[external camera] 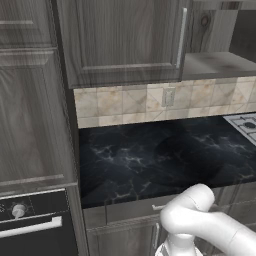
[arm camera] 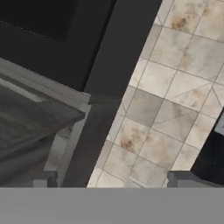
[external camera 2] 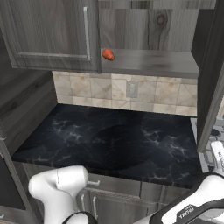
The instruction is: Pick the sweet potato from the counter and place it in the cabinet. Then close the cabinet.
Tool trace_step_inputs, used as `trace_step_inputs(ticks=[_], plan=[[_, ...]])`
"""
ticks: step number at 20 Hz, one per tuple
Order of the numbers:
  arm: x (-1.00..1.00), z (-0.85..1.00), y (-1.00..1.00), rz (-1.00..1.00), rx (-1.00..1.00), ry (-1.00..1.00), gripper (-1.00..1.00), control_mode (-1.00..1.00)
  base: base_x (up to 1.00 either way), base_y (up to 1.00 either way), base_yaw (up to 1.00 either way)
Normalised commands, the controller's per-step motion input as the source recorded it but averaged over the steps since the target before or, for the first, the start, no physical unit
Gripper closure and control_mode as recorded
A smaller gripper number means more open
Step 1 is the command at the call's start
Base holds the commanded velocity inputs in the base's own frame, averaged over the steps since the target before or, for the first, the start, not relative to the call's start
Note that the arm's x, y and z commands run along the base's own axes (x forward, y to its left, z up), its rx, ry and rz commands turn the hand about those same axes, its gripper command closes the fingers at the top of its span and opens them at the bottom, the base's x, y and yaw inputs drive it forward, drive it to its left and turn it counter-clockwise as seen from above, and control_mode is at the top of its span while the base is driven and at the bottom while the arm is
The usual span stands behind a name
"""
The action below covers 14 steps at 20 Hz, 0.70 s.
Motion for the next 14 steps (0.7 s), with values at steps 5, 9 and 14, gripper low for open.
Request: trace_step_inputs(ticks=[5, 9, 14], plan=[[0.06, -0.03, -0.24, 0.0, 0.31, 0.13, -1.0, -1.0, 0.0, 0.0, 0.0], [0.07, -0.04, -0.31, 0.0, 0.33, 0.11, -1.0, -1.0, 0.0, 0.0, 0.0], [0.09, -0.04, -0.34, 0.0, 0.32, 0.06, -1.0, -1.0, 0.0, 0.0, 0.0]])
